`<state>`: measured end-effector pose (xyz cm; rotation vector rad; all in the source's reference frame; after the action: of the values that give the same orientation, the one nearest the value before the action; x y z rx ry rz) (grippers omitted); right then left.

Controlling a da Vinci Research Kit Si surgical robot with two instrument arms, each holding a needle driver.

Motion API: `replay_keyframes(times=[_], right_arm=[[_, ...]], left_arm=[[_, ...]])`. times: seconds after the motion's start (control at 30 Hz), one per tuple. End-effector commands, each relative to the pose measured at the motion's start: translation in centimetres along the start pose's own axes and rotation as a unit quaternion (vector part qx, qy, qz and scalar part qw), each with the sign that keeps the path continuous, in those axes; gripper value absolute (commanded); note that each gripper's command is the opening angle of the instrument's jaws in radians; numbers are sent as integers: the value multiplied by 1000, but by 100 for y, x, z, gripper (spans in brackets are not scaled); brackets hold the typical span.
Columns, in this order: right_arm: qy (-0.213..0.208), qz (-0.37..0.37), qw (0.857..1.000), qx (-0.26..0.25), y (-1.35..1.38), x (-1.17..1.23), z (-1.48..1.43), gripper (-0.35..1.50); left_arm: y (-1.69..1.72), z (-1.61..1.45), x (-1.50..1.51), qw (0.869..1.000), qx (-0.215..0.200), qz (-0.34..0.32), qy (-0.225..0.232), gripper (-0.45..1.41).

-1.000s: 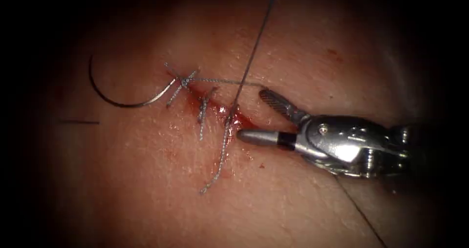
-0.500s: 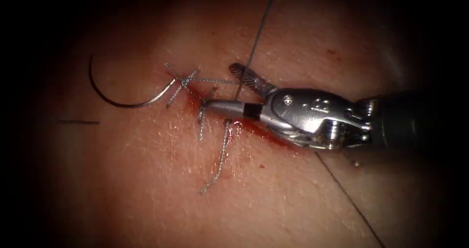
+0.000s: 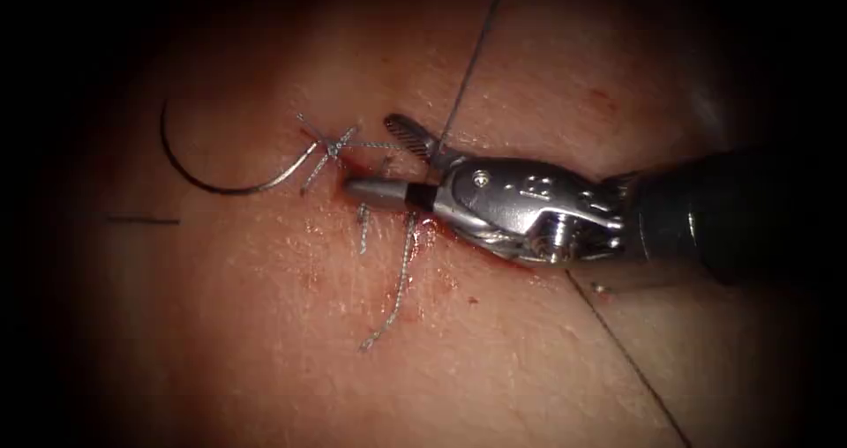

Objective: Wound Closure

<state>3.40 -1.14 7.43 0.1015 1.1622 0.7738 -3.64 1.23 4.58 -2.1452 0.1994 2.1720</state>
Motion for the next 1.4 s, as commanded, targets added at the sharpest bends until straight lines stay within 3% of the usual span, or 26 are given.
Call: replay_keyframes(times=[0.03,0.3,0.4,0.57,0.6,0.63,0.67,0.93,0.97,1.03,1.07,1.2,1.27,1.3,1.4], right_arm=[[0,0,1000,0,-5,-6,8,131],[2,-1,1000,1,-6,-7,22,128],[1,-3,1000,8,-9,-10,25,108],[-1,-4,1000,10,-10,-12,25,105],[-1,-5,1000,18,-10,-13,23,37],[0,-5,1000,27,-9,-13,21,-15],[1,-6,999,34,-9,-13,20,-35],[23,-7,999,47,-3,-4,17,-35],[23,-7,999,41,-3,-3,15,-1],[27,-6,999,27,-3,-4,10,101],[32,-6,999,23,-4,-6,-1,136],[32,-11,999,25,1,-12,-32,138],[7,-29,1000,11,25,-24,-92,131],[7,-29,1000,11,25,-24,-92,131],[-13,-31,999,-13,57,-29,-143,131]], left_arm=[[0,7,-5,1000,0,0,1,-45],[3,8,-3,1000,0,1,1,-45],[4,8,-2,1000,1,1,-1,-45],[5,8,-2,1000,1,1,-1,-45],[6,8,-2,1000,1,1,-1,-45],[7,8,-1,1000,1,1,0,-45],[7,8,-1,1000,0,1,1,-45],[11,9,0,1000,-1,2,1,-45],[10,9,-1,1000,-1,2,1,-45],[9,10,-1,1000,-2,2,0,-45],[5,13,-3,1000,-6,7,-5,-45],[-2,24,-13,1000,-7,9,-12,-45],[-4,49,-35,999,-11,22,-30,-45],[-4,49,-35,999,-11,22,-30,-45],[0,70,-55,999,-17,30,-32,-45]])
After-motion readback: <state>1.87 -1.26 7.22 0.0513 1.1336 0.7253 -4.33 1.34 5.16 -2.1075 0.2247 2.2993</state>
